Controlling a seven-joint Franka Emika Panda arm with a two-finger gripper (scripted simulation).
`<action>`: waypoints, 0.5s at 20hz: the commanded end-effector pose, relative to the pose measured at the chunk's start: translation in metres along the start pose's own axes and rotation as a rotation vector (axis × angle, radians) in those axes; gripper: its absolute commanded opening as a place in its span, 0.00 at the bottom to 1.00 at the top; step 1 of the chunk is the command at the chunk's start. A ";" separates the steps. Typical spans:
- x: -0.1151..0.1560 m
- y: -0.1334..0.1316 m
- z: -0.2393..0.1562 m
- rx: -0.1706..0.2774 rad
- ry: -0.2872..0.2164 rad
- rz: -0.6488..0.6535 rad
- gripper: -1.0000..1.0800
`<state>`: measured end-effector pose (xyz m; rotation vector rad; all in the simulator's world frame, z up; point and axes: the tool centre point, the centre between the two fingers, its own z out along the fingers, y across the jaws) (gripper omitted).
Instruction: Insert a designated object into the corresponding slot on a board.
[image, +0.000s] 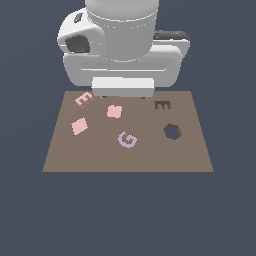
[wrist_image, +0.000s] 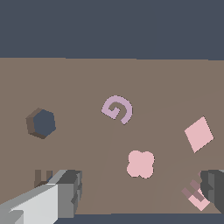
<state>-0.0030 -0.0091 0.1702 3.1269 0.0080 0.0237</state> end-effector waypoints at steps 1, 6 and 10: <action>0.000 0.000 0.000 0.000 0.000 0.000 0.96; -0.001 0.007 0.005 0.000 -0.001 0.032 0.96; -0.005 0.024 0.016 0.000 -0.003 0.104 0.96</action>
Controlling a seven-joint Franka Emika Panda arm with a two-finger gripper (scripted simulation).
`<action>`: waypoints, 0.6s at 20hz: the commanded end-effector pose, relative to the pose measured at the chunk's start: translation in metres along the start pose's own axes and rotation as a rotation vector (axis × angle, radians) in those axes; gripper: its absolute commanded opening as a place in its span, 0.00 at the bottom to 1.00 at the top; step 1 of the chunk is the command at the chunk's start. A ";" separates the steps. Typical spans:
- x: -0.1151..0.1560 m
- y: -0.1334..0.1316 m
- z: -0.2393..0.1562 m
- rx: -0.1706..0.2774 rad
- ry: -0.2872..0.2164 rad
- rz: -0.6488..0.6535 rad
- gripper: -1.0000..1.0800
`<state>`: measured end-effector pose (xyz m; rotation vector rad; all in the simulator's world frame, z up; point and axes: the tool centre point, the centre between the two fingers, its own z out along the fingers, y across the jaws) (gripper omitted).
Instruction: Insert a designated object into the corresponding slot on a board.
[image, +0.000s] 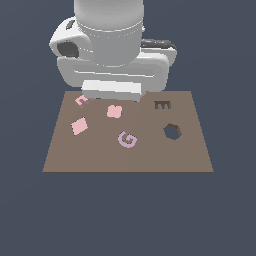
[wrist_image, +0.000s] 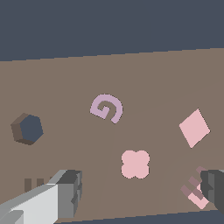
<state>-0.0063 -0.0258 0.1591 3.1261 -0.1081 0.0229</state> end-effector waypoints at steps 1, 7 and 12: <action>-0.003 0.013 0.009 0.000 -0.002 0.054 0.96; -0.019 0.059 0.040 0.001 -0.007 0.261 0.96; -0.044 0.099 0.072 0.002 -0.012 0.463 0.96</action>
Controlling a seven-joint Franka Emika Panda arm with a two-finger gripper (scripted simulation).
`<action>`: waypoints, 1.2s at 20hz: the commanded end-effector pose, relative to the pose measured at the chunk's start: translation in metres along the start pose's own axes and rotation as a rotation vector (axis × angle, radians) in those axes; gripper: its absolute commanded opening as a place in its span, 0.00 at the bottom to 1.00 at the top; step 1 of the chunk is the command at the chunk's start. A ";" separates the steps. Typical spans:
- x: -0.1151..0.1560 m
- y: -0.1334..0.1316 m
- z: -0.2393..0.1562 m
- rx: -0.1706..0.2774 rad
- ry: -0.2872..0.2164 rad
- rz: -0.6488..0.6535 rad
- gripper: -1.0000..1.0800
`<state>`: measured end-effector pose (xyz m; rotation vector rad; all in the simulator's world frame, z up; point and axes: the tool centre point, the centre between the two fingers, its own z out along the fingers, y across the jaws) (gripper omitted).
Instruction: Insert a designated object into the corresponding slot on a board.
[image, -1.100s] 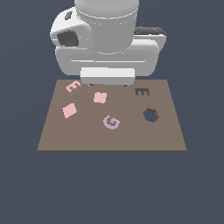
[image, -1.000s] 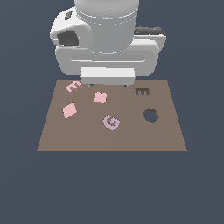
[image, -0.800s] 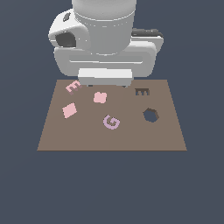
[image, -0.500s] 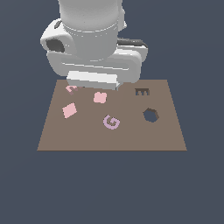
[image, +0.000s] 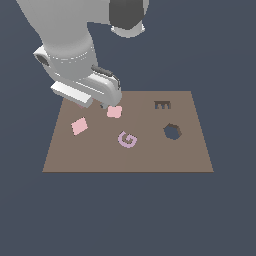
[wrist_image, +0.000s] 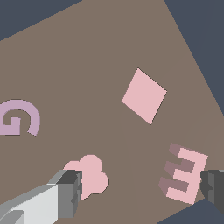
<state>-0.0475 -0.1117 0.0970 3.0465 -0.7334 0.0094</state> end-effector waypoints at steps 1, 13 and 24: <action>-0.005 0.021 0.014 0.000 -0.002 0.093 0.96; -0.025 0.064 0.047 0.004 -0.008 0.297 0.96; -0.025 0.063 0.064 0.005 -0.009 0.295 0.96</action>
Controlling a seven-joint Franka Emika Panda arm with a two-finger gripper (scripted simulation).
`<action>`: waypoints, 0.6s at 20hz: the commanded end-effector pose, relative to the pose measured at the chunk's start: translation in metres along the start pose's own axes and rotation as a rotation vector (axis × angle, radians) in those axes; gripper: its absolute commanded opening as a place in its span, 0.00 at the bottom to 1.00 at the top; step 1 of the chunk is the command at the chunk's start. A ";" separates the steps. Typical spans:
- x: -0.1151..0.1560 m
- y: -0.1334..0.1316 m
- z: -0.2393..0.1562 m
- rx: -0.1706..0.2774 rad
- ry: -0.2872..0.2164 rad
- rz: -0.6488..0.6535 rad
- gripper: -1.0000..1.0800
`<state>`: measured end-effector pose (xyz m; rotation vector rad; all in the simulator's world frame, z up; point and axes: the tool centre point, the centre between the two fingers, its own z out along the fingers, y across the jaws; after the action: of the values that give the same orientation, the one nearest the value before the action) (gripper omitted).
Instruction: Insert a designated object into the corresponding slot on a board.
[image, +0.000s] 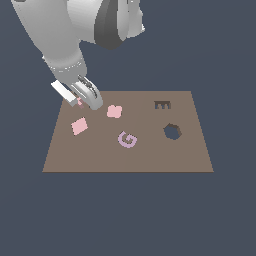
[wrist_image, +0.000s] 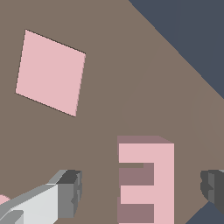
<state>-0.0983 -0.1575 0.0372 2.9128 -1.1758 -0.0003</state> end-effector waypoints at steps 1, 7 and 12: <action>0.000 0.000 0.006 0.000 0.000 0.000 0.96; 0.000 0.000 0.007 0.001 0.000 0.001 0.00; 0.000 0.000 0.007 0.001 0.000 0.001 0.00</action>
<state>-0.0987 -0.1571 0.0303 2.9132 -1.1769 -0.0003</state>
